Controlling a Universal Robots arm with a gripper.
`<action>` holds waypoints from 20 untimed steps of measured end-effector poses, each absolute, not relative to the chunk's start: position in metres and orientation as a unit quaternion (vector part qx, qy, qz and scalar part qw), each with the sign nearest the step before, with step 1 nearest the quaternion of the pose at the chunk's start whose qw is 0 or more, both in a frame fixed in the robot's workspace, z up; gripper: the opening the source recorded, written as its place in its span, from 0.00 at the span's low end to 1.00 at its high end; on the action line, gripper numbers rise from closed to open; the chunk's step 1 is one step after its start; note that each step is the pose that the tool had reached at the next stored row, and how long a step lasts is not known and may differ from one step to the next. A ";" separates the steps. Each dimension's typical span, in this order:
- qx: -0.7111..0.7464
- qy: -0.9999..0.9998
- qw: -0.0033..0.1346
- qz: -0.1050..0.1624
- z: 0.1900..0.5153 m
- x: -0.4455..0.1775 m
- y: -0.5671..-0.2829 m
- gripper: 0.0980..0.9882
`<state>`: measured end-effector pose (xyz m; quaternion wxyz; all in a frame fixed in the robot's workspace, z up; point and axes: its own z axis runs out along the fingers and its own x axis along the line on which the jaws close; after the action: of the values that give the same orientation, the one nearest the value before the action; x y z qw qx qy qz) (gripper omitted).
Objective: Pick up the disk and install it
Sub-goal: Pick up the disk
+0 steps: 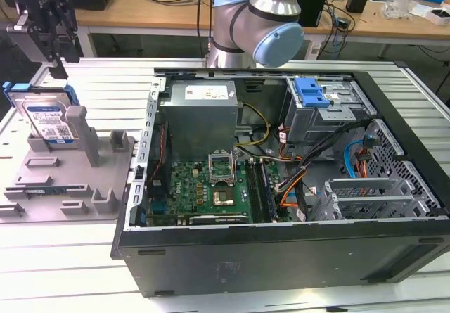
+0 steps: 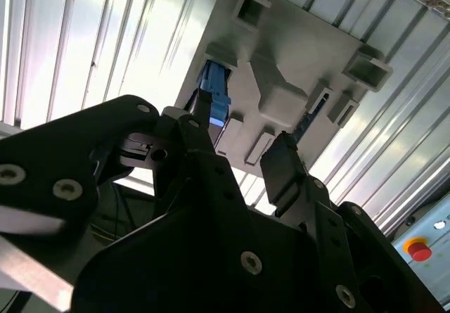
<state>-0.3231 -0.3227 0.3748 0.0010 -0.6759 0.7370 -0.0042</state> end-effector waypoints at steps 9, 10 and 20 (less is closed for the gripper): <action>-0.678 0.735 0.001 -0.004 0.373 -0.349 -0.313 0.52; -0.678 0.735 0.001 -0.004 0.372 -0.352 -0.312 0.52; -0.683 0.731 -0.002 -0.001 0.368 -0.386 -0.310 0.52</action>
<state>-0.3857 -0.3102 0.3682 -0.0018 -0.6826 0.7308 -0.0015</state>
